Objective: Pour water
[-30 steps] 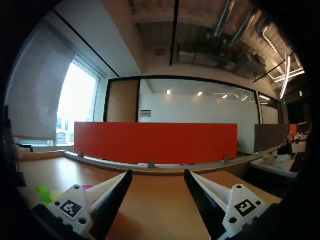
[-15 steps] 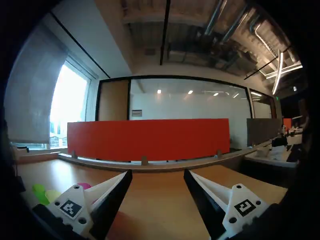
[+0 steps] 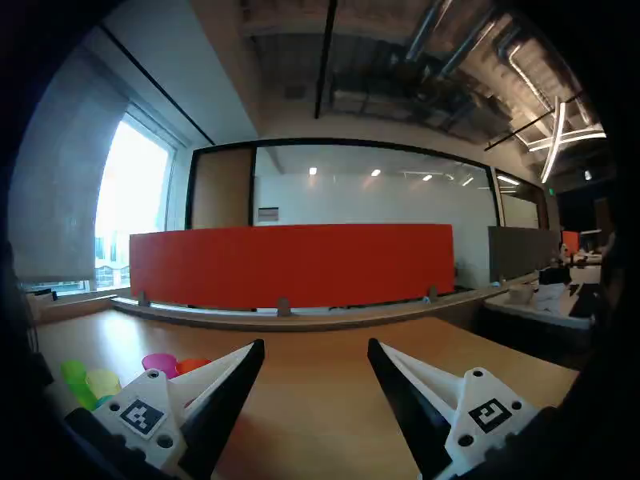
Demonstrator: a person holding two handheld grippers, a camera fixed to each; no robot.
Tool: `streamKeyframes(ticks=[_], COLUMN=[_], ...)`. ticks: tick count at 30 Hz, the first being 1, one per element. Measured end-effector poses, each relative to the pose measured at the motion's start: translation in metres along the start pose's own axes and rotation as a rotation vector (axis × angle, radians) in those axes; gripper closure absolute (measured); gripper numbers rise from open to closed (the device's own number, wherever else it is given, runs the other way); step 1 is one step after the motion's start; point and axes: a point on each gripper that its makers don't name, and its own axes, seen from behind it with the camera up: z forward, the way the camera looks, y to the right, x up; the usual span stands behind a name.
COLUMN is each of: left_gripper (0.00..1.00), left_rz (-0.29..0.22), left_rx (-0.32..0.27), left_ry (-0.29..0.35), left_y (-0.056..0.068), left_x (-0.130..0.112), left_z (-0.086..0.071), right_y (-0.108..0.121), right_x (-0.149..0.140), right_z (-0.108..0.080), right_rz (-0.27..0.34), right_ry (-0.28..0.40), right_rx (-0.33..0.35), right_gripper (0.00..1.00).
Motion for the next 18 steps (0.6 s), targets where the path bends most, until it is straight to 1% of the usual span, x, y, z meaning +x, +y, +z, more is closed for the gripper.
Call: streamKeyframes(ticks=[5,9,14,18], left_gripper=[0.14,0.14,0.14,0.14], left_rz=[0.021,0.025,0.02,0.022], left_rx=[0.029,0.042,0.053,0.057], left_ry=[0.012,0.009,-0.01,-0.018], left_y=[-0.003,-0.006,-0.015,-0.022], left_x=[0.0,-0.006,-0.019,-0.024], left_z=[0.002,0.002,0.002,0.001], right_y=[0.003,0.003,0.003,0.003], right_x=[0.0,-0.002,-0.004,-0.005], right_z=[-0.003,-0.006,-0.009,-0.01], right_rz=[-0.012,-0.027,-0.028,-0.022], right_ry=[-0.01,-0.019,-0.024,-0.028], right_rx=[-0.013,-0.015,-0.021,-0.026], right_gripper=[0.0,0.0,0.0,0.0])
